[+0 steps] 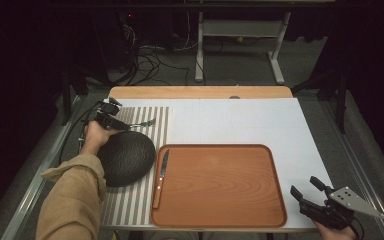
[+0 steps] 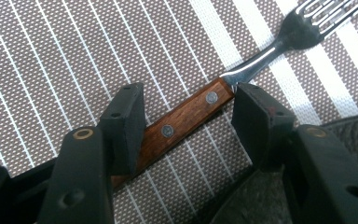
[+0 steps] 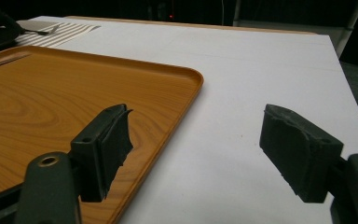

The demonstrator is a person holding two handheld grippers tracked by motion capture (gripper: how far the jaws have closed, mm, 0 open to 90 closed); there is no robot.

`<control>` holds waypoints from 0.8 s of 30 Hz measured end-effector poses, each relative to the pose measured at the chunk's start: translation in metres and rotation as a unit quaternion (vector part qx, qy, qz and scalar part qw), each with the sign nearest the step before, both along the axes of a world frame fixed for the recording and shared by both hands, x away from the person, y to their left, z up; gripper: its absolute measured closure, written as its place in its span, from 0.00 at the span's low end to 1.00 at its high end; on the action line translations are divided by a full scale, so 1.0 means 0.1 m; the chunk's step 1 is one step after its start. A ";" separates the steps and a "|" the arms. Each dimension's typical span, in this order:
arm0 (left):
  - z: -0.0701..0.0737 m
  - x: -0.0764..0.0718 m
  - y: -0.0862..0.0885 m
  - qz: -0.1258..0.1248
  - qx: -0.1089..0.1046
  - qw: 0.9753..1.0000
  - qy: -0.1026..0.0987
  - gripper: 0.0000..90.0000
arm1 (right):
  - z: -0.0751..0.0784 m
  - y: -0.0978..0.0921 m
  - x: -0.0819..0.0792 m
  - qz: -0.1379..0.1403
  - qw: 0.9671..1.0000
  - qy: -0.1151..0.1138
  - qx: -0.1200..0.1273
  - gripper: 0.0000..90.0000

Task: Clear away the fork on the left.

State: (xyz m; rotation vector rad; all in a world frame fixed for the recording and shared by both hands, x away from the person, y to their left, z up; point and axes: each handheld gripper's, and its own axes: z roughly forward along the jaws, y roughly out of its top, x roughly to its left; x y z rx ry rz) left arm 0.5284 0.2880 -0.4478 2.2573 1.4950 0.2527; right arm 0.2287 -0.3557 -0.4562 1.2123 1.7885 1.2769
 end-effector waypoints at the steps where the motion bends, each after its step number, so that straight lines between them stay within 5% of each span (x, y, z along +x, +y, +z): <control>1: 0.00 0.00 0.00 0.002 -0.001 1.000 0.000 0.47 | 0.00 0.00 0.00 0.000 1.000 0.001 0.001 0.28; 24: 0.01 -0.04 0.00 -0.015 0.018 1.000 0.012 0.55 | 0.00 0.00 0.01 0.007 1.000 0.003 0.003 0.28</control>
